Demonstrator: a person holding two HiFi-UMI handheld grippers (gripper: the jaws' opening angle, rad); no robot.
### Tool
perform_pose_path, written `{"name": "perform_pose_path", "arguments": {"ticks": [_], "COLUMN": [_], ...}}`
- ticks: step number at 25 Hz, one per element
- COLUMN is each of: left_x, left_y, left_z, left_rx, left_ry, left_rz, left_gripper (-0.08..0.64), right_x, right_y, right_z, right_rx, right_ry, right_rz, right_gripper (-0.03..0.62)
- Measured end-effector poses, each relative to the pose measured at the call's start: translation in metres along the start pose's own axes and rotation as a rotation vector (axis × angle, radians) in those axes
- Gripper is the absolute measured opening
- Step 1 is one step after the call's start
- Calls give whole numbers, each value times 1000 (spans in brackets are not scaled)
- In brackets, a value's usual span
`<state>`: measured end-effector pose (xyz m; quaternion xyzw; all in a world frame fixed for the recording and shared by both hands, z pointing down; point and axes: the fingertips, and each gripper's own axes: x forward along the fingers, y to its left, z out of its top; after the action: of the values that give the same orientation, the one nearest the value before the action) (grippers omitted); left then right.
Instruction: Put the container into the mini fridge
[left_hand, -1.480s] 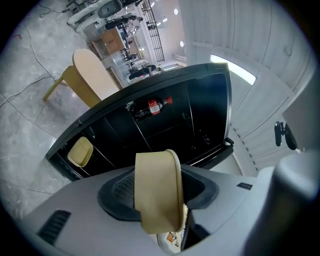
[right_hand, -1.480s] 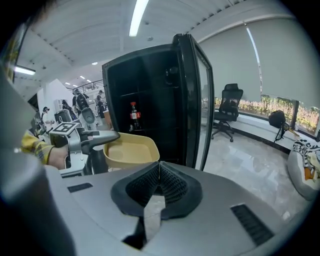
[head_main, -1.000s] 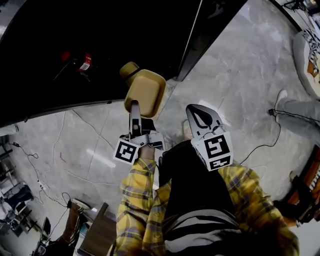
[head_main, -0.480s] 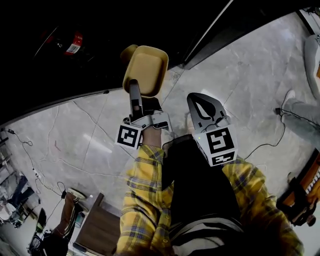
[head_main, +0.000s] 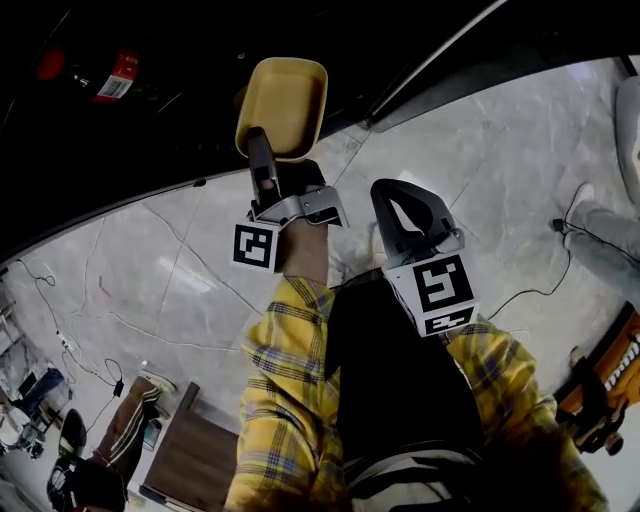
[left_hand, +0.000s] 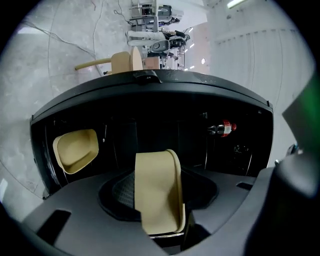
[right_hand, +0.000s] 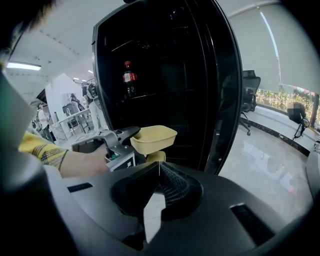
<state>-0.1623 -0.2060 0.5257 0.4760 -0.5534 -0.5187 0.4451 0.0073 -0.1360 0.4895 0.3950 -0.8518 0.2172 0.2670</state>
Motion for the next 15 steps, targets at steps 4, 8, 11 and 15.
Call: {"name": "perform_pose_path", "arguments": {"ticks": [4, 8, 11, 15], "left_x": [10, 15, 18, 25], "left_y": [4, 12, 18, 24], "left_z": [-1, 0, 3, 1], "left_rx": [13, 6, 11, 63], "left_ry": [-13, -26, -31, 4], "left_rz": [-7, 1, 15, 62], "left_gripper": [210, 210, 212, 210], "right_x": [4, 5, 5, 6], "right_y": [-1, -3, -3, -4], "right_z": [3, -1, -9, -18], "right_rx": [-4, -4, 0, 3], "right_ry": [-11, -10, 2, 19], "right_rz": [5, 4, 5, 11], "right_gripper": [28, 28, 28, 28]}}
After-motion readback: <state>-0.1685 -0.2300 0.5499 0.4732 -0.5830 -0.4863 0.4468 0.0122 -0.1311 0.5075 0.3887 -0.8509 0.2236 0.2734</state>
